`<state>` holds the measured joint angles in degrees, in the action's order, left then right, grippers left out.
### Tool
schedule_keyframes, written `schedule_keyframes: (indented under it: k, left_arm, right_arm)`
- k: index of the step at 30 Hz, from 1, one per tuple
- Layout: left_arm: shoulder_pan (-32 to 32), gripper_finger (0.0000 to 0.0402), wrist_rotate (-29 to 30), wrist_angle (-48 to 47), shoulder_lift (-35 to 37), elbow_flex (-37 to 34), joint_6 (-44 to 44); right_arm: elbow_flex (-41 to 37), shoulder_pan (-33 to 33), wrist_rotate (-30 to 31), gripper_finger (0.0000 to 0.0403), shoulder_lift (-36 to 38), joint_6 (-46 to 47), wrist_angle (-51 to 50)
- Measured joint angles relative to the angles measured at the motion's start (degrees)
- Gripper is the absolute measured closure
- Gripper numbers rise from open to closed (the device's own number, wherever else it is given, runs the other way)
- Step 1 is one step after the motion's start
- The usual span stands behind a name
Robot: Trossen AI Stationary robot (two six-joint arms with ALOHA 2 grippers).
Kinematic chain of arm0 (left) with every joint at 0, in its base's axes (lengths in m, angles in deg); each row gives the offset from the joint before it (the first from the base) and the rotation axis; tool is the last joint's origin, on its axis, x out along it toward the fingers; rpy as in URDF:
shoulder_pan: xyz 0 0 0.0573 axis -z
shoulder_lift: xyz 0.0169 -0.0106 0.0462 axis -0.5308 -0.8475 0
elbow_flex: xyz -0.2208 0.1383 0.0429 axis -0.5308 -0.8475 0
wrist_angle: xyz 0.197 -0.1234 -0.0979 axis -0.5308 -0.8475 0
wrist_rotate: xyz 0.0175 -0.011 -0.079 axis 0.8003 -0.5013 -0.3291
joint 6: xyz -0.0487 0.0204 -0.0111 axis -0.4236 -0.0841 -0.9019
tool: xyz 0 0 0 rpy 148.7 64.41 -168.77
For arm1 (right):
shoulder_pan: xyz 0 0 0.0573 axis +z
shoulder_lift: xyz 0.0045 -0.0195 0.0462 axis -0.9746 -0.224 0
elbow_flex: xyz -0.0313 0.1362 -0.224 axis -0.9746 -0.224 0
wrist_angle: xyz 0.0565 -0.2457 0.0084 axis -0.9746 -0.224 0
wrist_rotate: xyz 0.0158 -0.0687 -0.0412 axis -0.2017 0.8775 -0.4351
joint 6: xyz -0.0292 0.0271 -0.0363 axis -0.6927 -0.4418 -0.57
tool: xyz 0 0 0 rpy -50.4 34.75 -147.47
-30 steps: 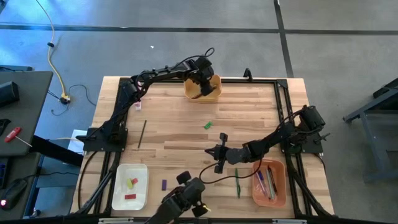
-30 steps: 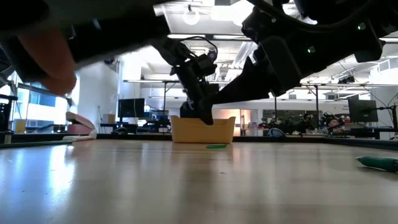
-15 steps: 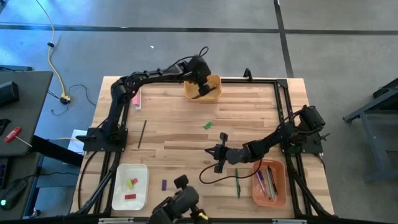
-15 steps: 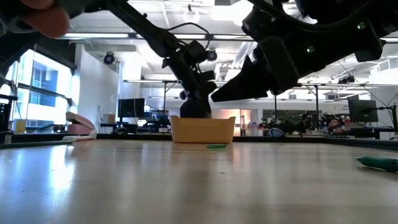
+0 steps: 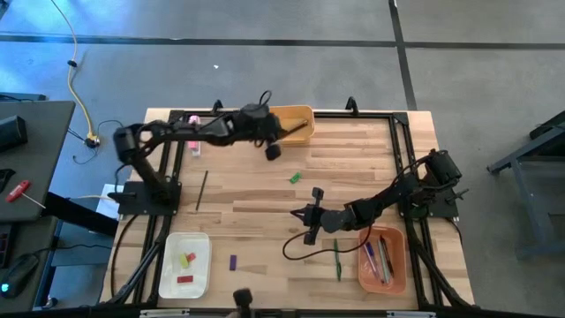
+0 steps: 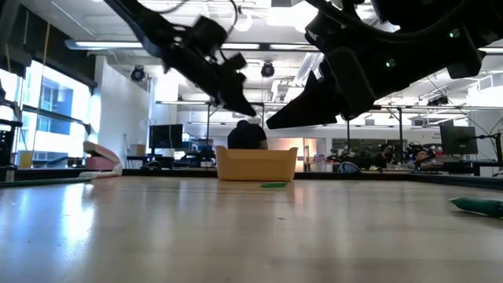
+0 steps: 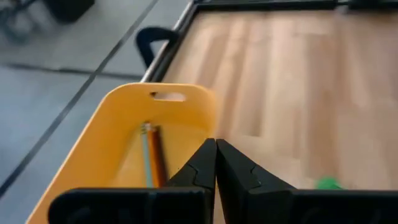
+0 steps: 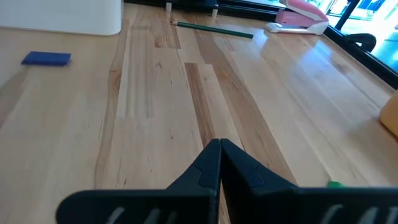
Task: Sort crayons/erasers/pens/pencils in bins
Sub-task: Put the blue eraser into the white bin
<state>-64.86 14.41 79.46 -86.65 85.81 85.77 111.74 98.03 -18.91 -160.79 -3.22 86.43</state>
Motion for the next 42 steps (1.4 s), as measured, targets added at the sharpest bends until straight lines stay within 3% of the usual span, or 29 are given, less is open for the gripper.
schedule_keyframes:
  k: [4, 10, 15, 24, 30, 35, 42]
  left_arm:
    - [2.3, 0.0401, -2.4, 6.3, 7.0, -9.2, 2.4]
    - [4.1, 0.0401, -6.7, 19.8, 15.1, -23.4, -1.7]
    - [6.4, 0.0401, -9.1, 21.7, 20.8, -29.2, -3.1]
    - [12.3, 0.0401, -9.5, 13.7, 29.0, -30.9, -3.5]
    - [17.3, 0.0401, -8.7, 9.2, 33.1, -30.9, -4.3]
    - [21.8, 0.0401, -8.4, 9.1, 34.2, -30.9, -4.5]
    - [29.9, 0.0401, 2.0, 4.9, 34.2, -30.9, -5.6]
  right_arm:
    - [0.0, -0.1, 0.0, 0.0403, 0.0, -0.4, 0.0]
    - [0.0, -0.3, 0.0, 0.0403, 0.0, -1.0, -0.5]
    - [0.0, -1.6, 0.0, 0.0403, 0.0, -3.1, -0.8]
    - [0.8, -3.5, -0.6, 0.0403, 0.0, -9.8, 0.0]
    - [1.3, -3.8, -11.7, 0.0403, 0.1, -13.0, 4.4]
    - [1.4, -3.8, -16.0, 0.0403, 0.1, -12.2, 6.9]
    - [-2.6, -3.7, -15.7, 0.0403, 0.0, -6.6, 12.3]
